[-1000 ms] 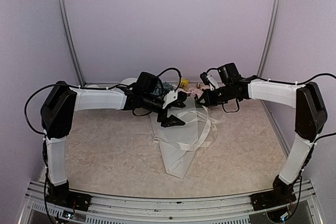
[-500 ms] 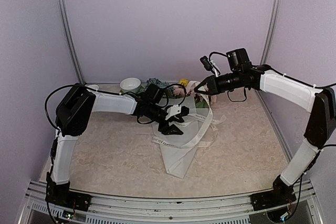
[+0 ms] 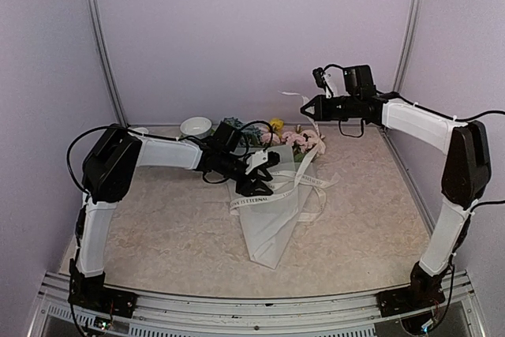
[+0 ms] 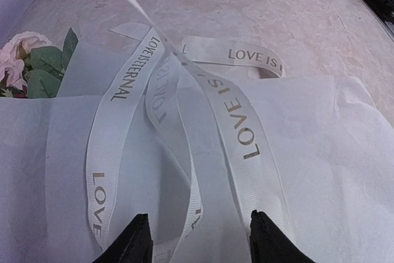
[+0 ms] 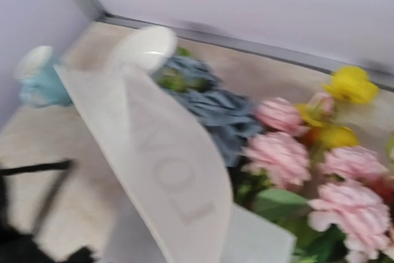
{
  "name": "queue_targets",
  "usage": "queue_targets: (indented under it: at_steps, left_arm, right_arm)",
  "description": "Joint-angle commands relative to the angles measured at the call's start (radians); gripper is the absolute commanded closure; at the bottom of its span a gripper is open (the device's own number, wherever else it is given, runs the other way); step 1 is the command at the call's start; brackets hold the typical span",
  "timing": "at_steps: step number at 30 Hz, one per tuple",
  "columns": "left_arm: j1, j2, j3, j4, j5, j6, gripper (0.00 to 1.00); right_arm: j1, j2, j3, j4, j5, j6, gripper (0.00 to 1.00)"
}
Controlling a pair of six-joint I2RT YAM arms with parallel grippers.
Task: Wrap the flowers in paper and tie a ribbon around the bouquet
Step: Cross the ribbon over the folded bouquet.
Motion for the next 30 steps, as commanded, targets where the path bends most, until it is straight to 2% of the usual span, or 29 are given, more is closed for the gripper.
queue_targets:
  at_steps: [1, 5, 9, 12, 15, 18, 21, 22, 30]
  left_arm:
    - [0.004, -0.016, 0.004, -0.012, 0.056, -0.020, 0.36]
    - [0.003, -0.004, 0.029, -0.082, 0.103, 0.013, 0.24]
    - [-0.020, -0.007, 0.017, -0.072, 0.048, 0.036, 0.23]
    - [-0.039, -0.008, 0.011, -0.062, 0.014, 0.043, 0.27]
    - [-0.062, -0.011, -0.005, 0.003, -0.090, 0.029, 0.40]
    - [-0.079, -0.020, -0.025, 0.059, -0.177, 0.025, 0.63]
    - [-0.081, -0.057, -0.071, 0.121, -0.182, 0.026, 0.94]
    - [-0.081, -0.076, -0.092, 0.145, -0.182, 0.023, 1.00]
    - [-0.092, -0.204, -0.205, 0.278, -0.149, 0.025, 1.00]
  right_arm:
    - [-0.002, 0.046, 0.074, 0.058, 0.125, -0.017, 1.00]
    - [-0.002, 0.064, 0.136, 0.047, 0.107, -0.022, 1.00]
    - [-0.002, 0.052, 0.146, 0.063, 0.100, -0.011, 1.00]
    - [-0.004, 0.048, 0.156, 0.066, 0.116, -0.010, 1.00]
    - [-0.004, 0.059, 0.173, 0.060, 0.111, -0.010, 1.00]
    - [-0.003, 0.070, 0.177, 0.061, 0.094, -0.001, 1.00]
    - [-0.004, 0.075, 0.176, 0.063, 0.089, 0.000, 1.00]
    - [-0.004, 0.077, 0.175, 0.064, 0.086, -0.002, 1.00]
    - [0.017, 0.144, 0.138, 0.046, -0.059, -0.003, 1.00]
